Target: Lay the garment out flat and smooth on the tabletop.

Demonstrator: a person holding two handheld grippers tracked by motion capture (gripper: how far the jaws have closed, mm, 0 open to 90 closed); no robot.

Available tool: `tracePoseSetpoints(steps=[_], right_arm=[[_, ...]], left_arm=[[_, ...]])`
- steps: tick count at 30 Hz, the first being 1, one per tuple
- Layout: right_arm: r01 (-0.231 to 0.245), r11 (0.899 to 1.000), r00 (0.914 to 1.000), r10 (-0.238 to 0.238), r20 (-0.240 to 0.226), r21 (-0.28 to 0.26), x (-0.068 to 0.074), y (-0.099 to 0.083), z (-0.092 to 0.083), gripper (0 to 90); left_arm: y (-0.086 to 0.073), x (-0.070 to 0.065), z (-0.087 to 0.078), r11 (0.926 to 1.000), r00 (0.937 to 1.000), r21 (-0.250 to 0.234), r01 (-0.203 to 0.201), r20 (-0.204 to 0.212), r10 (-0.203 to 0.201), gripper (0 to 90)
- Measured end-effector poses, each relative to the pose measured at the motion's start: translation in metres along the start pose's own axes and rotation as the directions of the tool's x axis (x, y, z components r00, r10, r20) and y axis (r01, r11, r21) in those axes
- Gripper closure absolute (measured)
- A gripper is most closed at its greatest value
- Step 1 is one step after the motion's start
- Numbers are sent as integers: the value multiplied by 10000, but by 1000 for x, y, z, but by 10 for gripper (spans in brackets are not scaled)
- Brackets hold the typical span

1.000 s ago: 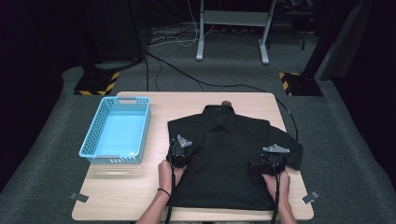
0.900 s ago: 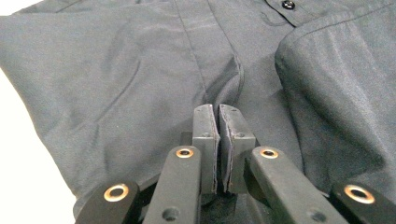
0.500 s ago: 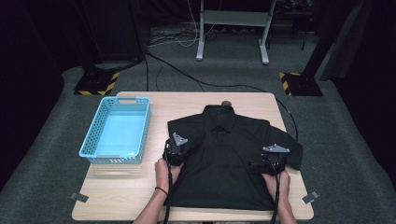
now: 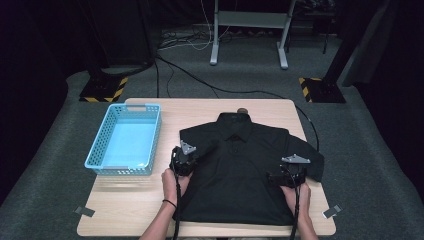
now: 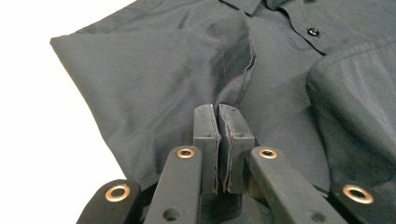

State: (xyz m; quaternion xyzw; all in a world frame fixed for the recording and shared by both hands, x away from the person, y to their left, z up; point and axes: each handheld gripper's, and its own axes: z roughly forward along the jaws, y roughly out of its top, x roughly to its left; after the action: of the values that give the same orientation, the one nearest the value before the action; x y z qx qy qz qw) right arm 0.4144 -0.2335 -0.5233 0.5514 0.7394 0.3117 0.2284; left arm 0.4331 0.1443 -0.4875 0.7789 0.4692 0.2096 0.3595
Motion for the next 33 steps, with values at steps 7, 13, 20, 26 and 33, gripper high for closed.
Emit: tracePoseSetpoints(steps=[7, 13, 20, 26, 33], right_arm=[[-14, 10000, 10000, 14, 20, 8, -1, 0, 0, 32], [-33, 10000, 10000, 33, 38, 4, -3, 0, 0, 33], [-60, 10000, 9999, 60, 86, 0, -7, -1, -2, 34], [-78, 10000, 9999, 77, 109, 6, -9, -2, -2, 35], [-101, 9999, 9999, 101, 112, -5, -10, -2, -3, 35]], left_arm=[[2, 10, -7, 9998, 9997, -164, 93, -226, -96, 861], [0, 16, -10, 9994, 9989, -249, 235, -397, -245, 862], [-2, 22, -12, 9991, 9979, -292, 318, -547, -334, 863], [-4, 27, -14, 9984, 9966, -334, 450, -674, -472, 863], [-7, 34, -17, 9970, 9946, -429, 643, -789, -675, 863]])
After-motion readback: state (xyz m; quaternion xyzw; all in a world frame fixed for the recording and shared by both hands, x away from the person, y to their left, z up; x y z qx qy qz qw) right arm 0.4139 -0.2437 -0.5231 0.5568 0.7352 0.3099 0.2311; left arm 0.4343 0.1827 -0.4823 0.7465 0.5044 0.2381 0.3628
